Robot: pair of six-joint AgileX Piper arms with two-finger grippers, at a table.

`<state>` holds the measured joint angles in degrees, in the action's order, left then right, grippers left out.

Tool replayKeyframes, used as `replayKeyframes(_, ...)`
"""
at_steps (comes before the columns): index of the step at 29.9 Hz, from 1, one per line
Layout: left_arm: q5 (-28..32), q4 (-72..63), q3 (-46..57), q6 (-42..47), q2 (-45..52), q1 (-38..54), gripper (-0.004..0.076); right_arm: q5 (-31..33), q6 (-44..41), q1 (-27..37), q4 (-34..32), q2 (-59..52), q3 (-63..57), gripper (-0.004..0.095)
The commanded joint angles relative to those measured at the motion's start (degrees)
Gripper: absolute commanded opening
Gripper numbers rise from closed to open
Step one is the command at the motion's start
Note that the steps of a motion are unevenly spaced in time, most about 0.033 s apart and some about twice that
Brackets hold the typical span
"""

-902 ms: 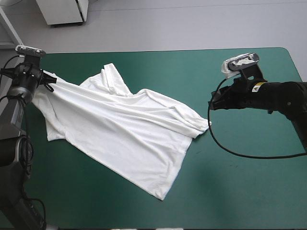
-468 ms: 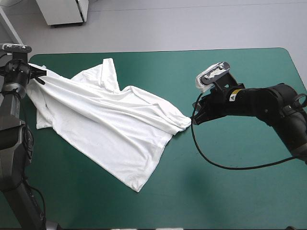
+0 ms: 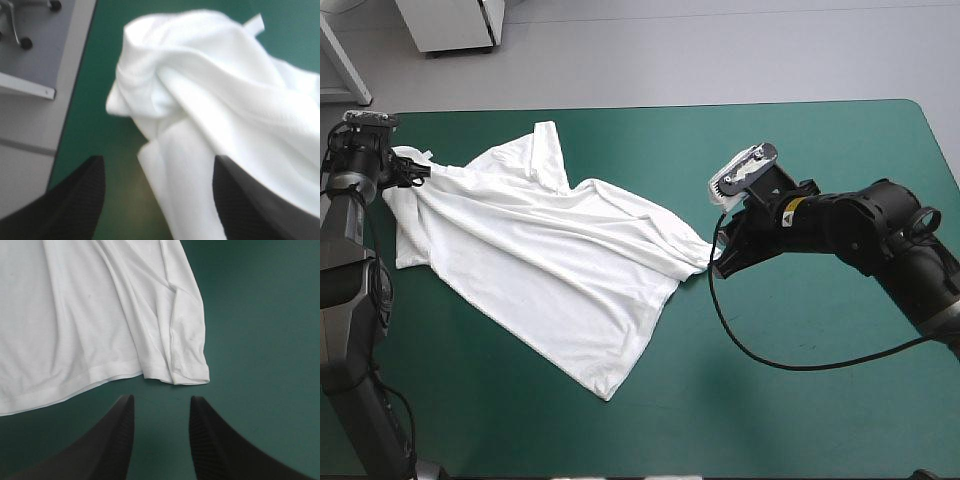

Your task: Fold the cloth

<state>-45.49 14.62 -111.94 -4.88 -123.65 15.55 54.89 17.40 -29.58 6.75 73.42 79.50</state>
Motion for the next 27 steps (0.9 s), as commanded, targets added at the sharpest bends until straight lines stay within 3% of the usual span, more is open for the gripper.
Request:
replayKeyframes(1,-10.1,-5.4,-4.3,-2.9,6.3,0.1,0.0482,-2.4,-2.2,-1.1,-5.1,-1.7,2.0,0.0349)
replayKeyframes(9,-28.5,-28.6,-4.5,-11.5,19.1,-1.3,0.0471,-3.6,-7.4,-1.2,-19.4,-3.4,2.0,0.0349)
replayKeyframes(17,-28.4,-31.8,6.9,-9.9,38.2,-14.6,0.0420,-4.2,-11.3,-1.2,-27.4,-6.3,2.0,0.0349)
replayKeyframes(21,-28.4,-30.9,15.1,-8.0,46.9,-21.4,0.0420,-4.1,-12.4,-1.2,-28.0,-10.0,2.0,0.0349)
replayKeyframes(27,-28.4,-31.0,26.1,-5.9,54.4,-28.7,0.0420,-4.4,-14.8,-1.2,-34.3,-14.1,2.0,0.0350)
